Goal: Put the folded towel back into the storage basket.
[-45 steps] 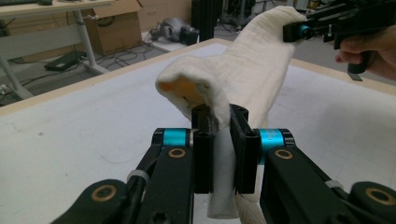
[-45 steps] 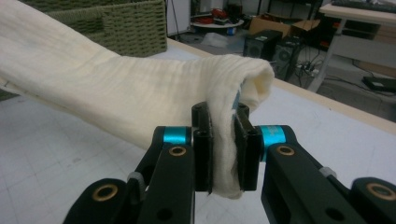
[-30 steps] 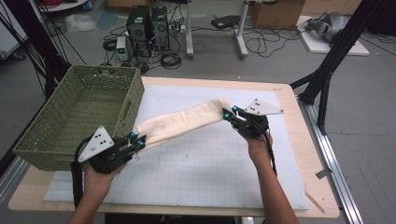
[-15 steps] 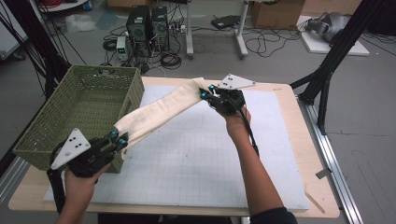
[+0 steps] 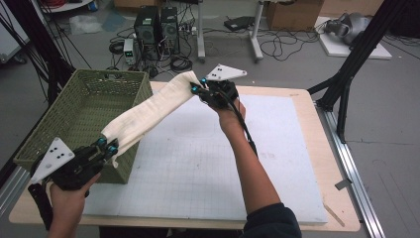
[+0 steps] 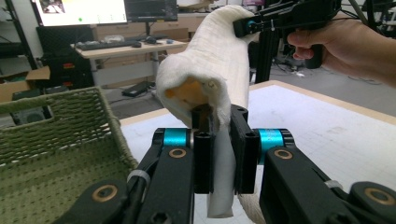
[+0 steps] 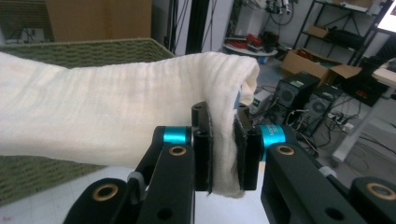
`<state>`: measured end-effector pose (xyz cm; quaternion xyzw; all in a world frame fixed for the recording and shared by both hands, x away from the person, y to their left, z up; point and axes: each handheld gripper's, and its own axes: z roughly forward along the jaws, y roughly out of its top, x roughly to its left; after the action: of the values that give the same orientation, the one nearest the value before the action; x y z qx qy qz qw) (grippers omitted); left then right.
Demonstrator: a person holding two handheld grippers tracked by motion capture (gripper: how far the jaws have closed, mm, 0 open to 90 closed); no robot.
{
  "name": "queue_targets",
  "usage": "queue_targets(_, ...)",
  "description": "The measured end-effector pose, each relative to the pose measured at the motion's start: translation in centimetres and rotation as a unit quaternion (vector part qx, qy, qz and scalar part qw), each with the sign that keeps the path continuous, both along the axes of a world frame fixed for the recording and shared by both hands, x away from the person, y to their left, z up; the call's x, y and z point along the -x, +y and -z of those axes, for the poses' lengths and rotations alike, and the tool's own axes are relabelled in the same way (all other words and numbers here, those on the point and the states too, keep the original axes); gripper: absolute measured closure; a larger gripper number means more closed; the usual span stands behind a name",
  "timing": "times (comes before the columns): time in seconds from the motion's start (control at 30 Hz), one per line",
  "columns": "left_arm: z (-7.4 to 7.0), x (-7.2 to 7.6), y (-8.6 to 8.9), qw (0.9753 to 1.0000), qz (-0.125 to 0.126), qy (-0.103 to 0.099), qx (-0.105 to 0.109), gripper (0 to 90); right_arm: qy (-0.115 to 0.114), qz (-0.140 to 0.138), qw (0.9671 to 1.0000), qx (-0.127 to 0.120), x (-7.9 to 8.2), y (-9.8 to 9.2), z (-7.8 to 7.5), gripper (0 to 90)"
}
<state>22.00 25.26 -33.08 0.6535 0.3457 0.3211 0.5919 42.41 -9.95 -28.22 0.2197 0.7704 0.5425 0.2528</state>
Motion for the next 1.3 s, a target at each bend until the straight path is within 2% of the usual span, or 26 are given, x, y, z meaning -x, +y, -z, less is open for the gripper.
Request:
queue_targets(0.3, -0.4, 0.5, 1.4, 0.9998, -0.018, -0.007, 0.01, 81.3, 0.008, -0.017, 0.9998, -0.005, -2.1, 3.8, -0.8, 80.5)
queue_targets(0.5, -0.5, 0.8, 2.2, 0.9993, -0.032, -0.009, 0.014, 81.2, 0.002, -0.018, 0.9998, -0.011, -3.4, 6.6, -1.8, 80.6)
queue_targets(0.87, -0.6, 1.3, 3.8, 0.9981, -0.056, -0.013, 0.02, 81.6, -0.005, -0.031, 0.9995, 0.008, -5.0, 12.5, -3.2, 80.6)
queue_targets(0.97, -0.6, 1.5, 4.1, 0.9976, -0.065, -0.015, 0.017, 81.6, -0.004, -0.035, 0.9993, 0.015, -5.4, 13.8, -3.3, 80.6)
queue_targets(1.27, -0.3, 1.8, 5.6, 0.9955, -0.09, -0.01, 0.028, 81.6, 0.009, -0.04, 0.999, 0.02, -6.3, 17.9, -2.6, 80.7)
queue_targets(1.3, -0.3, 1.8, 5.7, 0.9953, -0.091, -0.009, 0.031, 81.6, 0.009, -0.04, 0.999, 0.02, -6.3, 17.9, -2.6, 80.7)
